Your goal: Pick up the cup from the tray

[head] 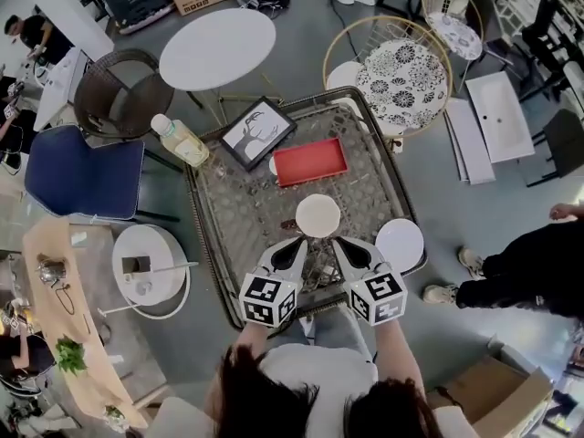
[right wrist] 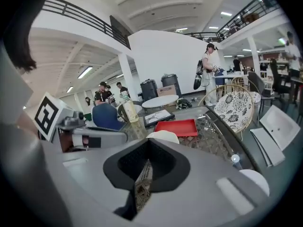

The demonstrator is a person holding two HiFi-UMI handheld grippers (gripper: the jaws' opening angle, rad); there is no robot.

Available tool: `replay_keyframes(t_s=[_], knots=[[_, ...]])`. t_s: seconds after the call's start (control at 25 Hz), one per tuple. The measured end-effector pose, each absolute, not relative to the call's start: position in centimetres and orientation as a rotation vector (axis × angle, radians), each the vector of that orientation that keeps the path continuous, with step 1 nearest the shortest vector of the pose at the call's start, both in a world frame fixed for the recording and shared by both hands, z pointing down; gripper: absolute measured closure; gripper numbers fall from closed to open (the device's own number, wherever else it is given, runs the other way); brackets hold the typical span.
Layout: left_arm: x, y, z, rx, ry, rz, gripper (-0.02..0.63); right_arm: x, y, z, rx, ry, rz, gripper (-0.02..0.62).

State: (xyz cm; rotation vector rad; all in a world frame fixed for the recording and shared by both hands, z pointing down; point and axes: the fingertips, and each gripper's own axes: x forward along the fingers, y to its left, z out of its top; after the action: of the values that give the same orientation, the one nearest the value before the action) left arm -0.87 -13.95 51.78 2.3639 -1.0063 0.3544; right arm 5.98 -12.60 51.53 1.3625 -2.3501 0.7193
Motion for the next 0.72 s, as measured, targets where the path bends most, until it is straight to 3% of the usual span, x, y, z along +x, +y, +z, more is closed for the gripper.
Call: replay_keyframes(t_s=[0.12,0.72], knots=[[-1.1,-14.2,49.6,2.290,-1.008,0.187,0.606,5.8,-11.6,50.4,1.420,-2.326,0.691,0.572],[-2.3,-12.5,47.9,2.317,-1.014,0.180,0.606,5.4,-9.1,47.9,1.461,-2.256,0.598,0.572]])
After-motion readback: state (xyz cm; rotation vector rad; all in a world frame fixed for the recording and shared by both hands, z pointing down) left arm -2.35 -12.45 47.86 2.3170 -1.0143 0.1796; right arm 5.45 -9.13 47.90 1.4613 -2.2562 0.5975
